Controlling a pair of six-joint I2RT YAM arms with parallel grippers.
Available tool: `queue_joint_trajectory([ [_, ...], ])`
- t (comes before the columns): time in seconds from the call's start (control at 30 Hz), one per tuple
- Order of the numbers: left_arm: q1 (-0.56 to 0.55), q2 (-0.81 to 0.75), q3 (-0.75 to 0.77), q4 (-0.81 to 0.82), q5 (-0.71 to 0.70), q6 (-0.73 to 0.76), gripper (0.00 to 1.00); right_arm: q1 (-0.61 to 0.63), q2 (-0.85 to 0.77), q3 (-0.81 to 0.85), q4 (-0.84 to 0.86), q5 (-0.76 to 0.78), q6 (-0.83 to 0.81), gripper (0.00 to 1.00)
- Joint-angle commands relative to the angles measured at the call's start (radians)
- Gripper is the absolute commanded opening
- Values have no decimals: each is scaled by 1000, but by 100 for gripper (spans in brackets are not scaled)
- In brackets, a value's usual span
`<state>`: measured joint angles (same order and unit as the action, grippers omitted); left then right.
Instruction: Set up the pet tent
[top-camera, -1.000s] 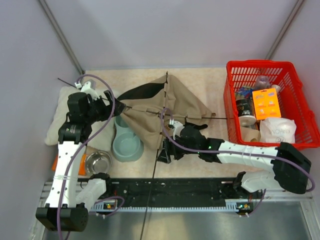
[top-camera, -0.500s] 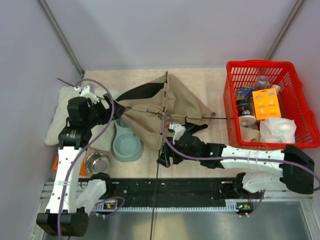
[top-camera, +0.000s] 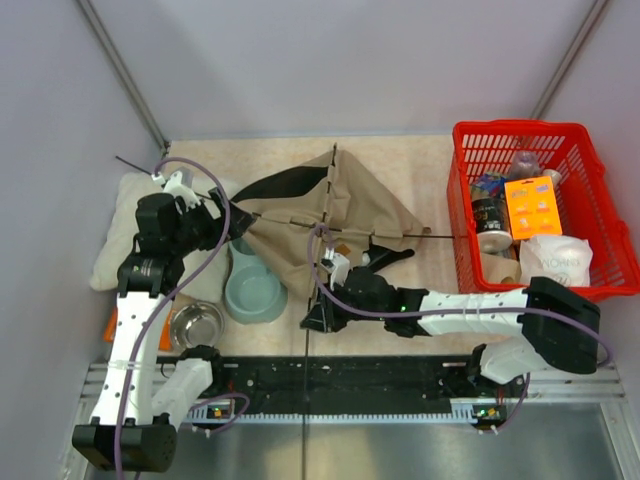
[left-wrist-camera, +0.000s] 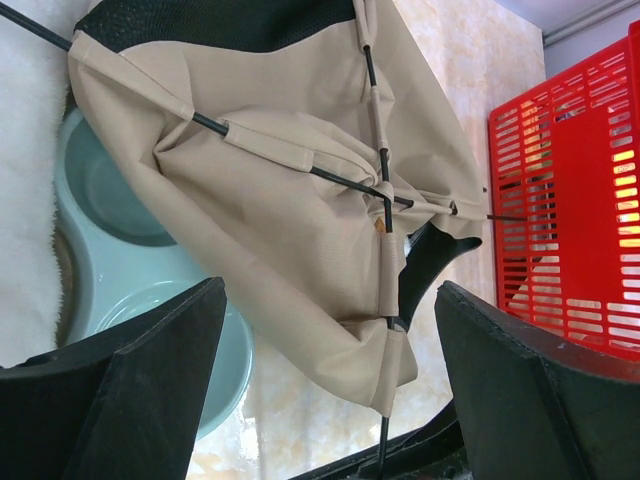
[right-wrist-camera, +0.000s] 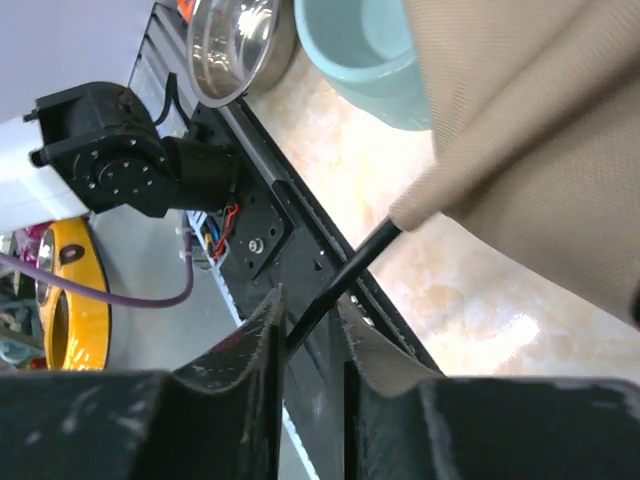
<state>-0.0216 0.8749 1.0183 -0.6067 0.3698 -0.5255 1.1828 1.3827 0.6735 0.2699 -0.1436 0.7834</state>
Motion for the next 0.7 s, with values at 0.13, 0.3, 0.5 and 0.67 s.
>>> queue_joint_trajectory([
  [0.13,-3,-13,17,31,58,38,90,12,4,110,-113,140,85,0],
  [0.3,-5,-10,20,33,78,74,91,-5,4,193,-208,193,106,0],
  [0.5,-5,18,26,35,70,82,91,-87,26,259,-267,96,186,0],
  [0.67,-5,47,40,28,95,79,91,-172,26,305,-377,9,246,0],
])
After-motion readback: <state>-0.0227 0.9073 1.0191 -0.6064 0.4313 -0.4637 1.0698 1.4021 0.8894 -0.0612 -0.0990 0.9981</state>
